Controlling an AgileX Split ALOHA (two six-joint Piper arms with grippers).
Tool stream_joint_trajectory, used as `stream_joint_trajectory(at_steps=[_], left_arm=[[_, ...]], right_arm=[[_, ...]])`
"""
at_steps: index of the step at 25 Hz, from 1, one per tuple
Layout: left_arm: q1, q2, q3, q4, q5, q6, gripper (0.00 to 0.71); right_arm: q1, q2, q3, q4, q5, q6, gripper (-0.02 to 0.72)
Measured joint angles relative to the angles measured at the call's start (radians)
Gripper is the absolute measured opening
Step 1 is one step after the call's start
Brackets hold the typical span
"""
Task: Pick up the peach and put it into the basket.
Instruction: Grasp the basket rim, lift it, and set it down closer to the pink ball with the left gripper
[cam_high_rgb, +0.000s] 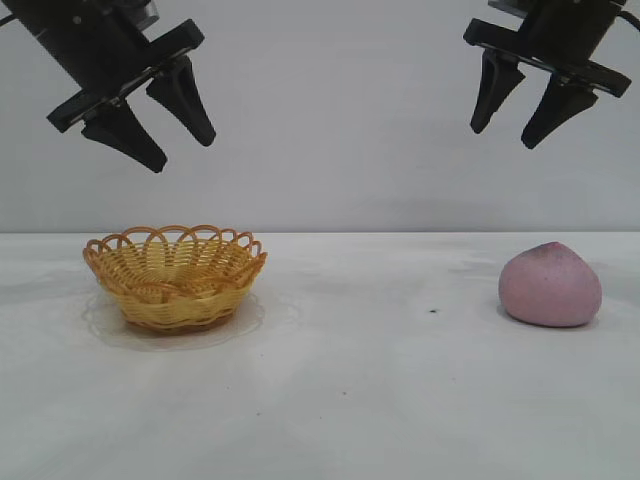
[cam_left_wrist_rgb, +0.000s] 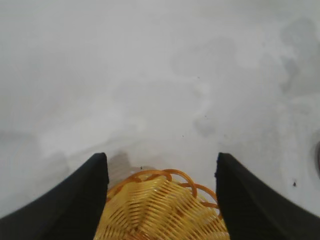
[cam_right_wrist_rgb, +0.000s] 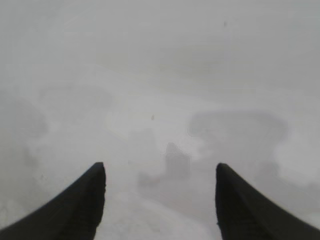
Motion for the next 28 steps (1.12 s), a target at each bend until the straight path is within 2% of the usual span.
stream_joint_trajectory(at_steps=[15, 19, 25, 28], left_arm=[[0.0, 0.0, -0.006, 0.02, 0.027, 0.012, 0.455], [0.0, 0.002, -0.074, 0.184, 0.154, 0.036, 0.455], [-0.002, 0.008, -0.24, 0.47, 0.391, 0.045, 0.455], [-0.03, 0.041, -0.32, 0.581, 0.5, 0.045, 0.455]], right_arm=[[0.0, 0.0, 0.0, 0.002, 0.0, -0.002, 0.405], [0.0, 0.0, 0.0, 0.002, 0.0, -0.002, 0.405], [0.0, 0.0, 0.0, 0.002, 0.0, -0.002, 0.405], [0.0, 0.0, 0.0, 0.002, 0.002, -0.002, 0.405]])
